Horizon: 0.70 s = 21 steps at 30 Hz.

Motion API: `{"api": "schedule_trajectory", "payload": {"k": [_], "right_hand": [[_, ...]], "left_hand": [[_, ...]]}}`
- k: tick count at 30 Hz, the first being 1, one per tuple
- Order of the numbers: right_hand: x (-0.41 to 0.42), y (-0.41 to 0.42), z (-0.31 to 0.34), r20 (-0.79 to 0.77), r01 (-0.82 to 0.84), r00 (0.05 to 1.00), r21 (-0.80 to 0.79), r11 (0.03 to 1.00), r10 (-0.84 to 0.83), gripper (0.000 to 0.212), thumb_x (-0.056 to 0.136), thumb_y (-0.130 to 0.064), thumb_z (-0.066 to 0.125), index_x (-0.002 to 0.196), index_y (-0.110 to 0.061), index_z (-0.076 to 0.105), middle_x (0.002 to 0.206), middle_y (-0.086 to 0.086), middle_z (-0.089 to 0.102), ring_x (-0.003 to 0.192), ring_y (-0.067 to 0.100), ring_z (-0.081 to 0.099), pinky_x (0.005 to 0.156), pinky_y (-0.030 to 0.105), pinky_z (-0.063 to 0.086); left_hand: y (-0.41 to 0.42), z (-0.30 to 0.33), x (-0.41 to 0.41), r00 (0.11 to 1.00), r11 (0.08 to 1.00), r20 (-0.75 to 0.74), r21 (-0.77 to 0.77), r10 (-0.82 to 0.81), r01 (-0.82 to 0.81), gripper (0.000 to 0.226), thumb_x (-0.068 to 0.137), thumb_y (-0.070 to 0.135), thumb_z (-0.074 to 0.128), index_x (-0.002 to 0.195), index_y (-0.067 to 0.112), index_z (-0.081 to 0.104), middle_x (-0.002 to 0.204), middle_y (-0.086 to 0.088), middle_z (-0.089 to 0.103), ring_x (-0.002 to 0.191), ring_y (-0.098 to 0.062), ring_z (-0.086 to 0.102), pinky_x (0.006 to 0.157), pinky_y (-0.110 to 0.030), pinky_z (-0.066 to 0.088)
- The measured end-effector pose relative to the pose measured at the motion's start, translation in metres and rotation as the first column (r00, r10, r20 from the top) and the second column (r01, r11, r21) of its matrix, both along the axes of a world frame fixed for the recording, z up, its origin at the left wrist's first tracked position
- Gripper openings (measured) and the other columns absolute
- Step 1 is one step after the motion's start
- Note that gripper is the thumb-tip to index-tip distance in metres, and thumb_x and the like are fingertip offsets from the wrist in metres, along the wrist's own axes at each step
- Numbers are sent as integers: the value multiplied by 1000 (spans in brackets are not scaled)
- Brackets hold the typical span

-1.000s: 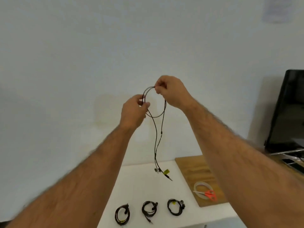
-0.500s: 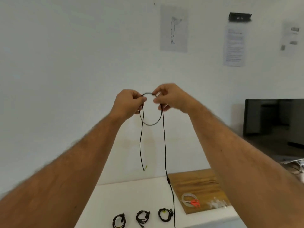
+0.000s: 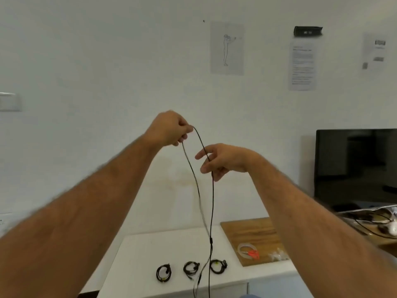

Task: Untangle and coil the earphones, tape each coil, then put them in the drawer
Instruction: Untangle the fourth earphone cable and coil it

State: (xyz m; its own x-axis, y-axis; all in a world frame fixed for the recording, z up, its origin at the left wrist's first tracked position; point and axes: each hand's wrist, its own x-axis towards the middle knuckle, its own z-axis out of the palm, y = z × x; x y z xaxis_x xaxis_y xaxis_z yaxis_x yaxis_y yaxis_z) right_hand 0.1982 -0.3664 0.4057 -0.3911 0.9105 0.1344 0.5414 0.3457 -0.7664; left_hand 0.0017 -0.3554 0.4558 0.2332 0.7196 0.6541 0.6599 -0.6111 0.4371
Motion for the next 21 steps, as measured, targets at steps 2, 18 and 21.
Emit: {"api": "schedule_trajectory", "payload": {"k": [2, 18, 21], "right_hand": [[2, -4, 4, 9, 10, 1000, 22, 1000, -11, 15, 88, -5, 67, 102, -9, 65, 78, 7, 68, 59, 17, 61, 68, 36, 59], [-10, -22, 49, -125, 422, 902, 462, 780, -414, 15, 91, -22, 64, 78, -14, 66, 66, 1, 64, 51, 13, 59, 50, 26, 50], [-12, -29, 46, -93, 318, 947, 420, 850, -309, 12, 89, -25, 69, 81, -17, 65, 65, 0, 63, 50, 12, 59, 49, 25, 50]], "left_hand": [[-5, 7, -2, 999, 1000, 33, 4, 7, -7, 19, 91, 23, 65, 90, 6, 73, 73, -5, 71, 55, -11, 63, 52, -19, 54], [-44, 13, -1, 932, 886, 132, -289, -337, 362, 20, 90, 28, 67, 96, 10, 72, 73, 5, 68, 54, -2, 53, 51, -15, 48], [-44, 10, -1, 933, 889, 131, -285, -334, 358, 21, 93, 30, 62, 95, 12, 74, 67, 6, 57, 52, -5, 43, 47, -16, 40]]}}
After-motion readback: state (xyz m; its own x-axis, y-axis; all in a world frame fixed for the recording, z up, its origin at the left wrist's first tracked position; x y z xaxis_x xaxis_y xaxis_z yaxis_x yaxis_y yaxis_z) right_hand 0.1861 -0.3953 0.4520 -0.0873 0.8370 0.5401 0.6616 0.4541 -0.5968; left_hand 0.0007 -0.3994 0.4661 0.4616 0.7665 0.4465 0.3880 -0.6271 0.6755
